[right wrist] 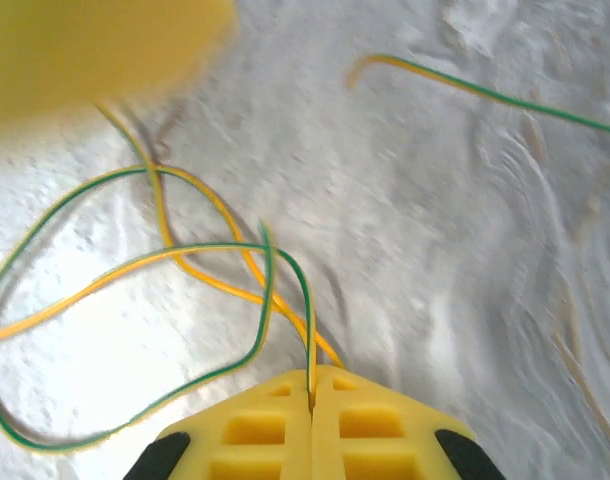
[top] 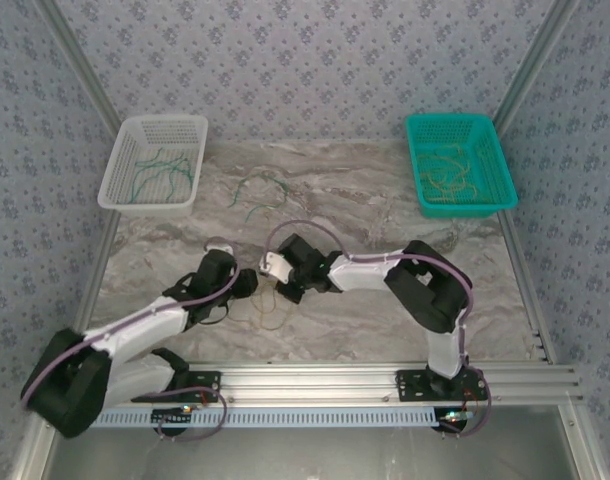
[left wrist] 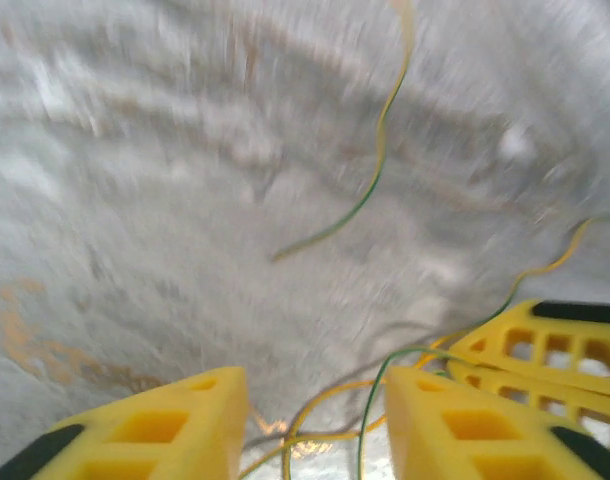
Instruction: Untangle the cables
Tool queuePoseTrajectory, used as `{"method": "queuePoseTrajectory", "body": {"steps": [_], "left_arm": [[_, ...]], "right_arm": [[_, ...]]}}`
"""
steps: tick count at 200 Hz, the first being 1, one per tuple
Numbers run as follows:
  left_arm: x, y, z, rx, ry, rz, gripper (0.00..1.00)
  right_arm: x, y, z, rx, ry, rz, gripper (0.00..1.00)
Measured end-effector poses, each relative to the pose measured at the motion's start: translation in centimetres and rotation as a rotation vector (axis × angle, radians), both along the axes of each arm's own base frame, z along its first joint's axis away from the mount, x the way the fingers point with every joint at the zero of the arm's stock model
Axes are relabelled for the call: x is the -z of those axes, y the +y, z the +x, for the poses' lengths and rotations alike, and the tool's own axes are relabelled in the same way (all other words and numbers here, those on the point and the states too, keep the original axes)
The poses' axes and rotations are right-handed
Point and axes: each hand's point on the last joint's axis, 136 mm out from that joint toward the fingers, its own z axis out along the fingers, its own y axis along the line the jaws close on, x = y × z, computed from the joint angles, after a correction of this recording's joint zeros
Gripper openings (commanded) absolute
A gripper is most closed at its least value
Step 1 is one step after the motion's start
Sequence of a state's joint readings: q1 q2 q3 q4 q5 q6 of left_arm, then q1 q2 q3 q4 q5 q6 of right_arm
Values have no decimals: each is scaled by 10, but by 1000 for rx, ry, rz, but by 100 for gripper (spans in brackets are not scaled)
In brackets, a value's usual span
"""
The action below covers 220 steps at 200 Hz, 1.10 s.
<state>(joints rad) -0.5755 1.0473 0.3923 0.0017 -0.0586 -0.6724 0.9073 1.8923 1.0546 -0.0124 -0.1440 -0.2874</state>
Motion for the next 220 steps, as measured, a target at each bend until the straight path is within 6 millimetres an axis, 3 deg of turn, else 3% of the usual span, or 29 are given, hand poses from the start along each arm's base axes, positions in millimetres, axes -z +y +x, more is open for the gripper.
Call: {"method": "queuePoseTrajectory", "body": {"steps": [27, 55, 86, 122, 137, 166, 191, 206, 220], "left_arm": [[-40, 15, 3, -62, -154, -61, 56], [-54, 36, 1, -129, -235, -82, 59], [-51, 43, 0, -135, -233, -56, 57], [-32, 41, 0, -113, -175, -10, 56], [-29, 40, 1, -109, -166, 0, 55], [-22, 37, 1, -94, -142, 10, 54], [-24, 34, 3, -83, -147, 6, 52], [-26, 32, 5, -77, -148, 9, 51], [-29, 30, 9, -72, -147, 9, 51]], "right_arm": [[-9, -28, 10, 65, 24, 1, 0], [-37, -40, 20, 117, 26, 72, 0], [-78, -60, 38, 200, 31, 196, 0], [-119, -87, 62, 298, 8, 301, 0], [-123, -91, 64, 311, 7, 309, 0], [-111, -101, 61, 341, 56, 272, 0], [-110, -120, 65, 412, 86, 254, 0], [-120, -134, 71, 466, 102, 247, 0], [-144, -147, 85, 522, 90, 270, 0]]}}
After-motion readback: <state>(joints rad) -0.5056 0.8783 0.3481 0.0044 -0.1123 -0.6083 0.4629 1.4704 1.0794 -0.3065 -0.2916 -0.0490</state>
